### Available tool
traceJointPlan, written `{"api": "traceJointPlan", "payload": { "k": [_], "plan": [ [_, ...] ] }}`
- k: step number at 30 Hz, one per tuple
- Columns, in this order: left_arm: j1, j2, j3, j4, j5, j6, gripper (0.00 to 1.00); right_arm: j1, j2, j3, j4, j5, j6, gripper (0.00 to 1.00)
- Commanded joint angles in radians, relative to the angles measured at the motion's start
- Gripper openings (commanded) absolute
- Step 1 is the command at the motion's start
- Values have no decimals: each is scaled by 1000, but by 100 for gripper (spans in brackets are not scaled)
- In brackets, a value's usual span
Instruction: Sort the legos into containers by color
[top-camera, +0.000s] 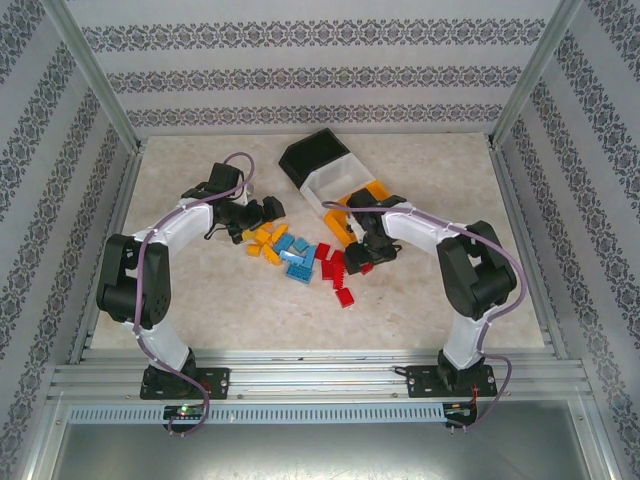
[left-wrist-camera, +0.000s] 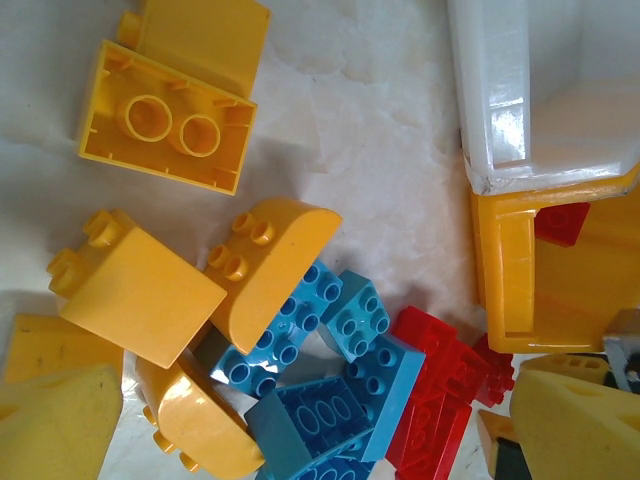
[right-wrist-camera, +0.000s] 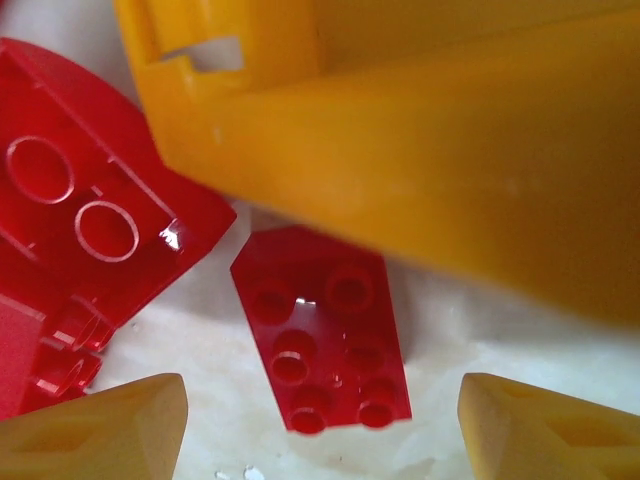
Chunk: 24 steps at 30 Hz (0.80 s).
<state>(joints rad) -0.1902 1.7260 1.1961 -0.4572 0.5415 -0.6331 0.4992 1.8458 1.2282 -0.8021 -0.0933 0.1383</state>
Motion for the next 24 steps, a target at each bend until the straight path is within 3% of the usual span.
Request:
{"api": "traceJointPlan", "payload": {
  "k": [1, 18, 24],
  "plan": [
    [-8, -34, 17, -22, -16, 5, 100, -17, 26, 30, 9, 23, -22, 70],
    [-6, -28, 40, -48, -15, 20, 100, -21, 83, 29, 18, 94, -10, 53],
    [-6, -19, 40, -47, -8, 18, 100, -13, 87, 12, 24, 106, -8, 53]
  ]
}}
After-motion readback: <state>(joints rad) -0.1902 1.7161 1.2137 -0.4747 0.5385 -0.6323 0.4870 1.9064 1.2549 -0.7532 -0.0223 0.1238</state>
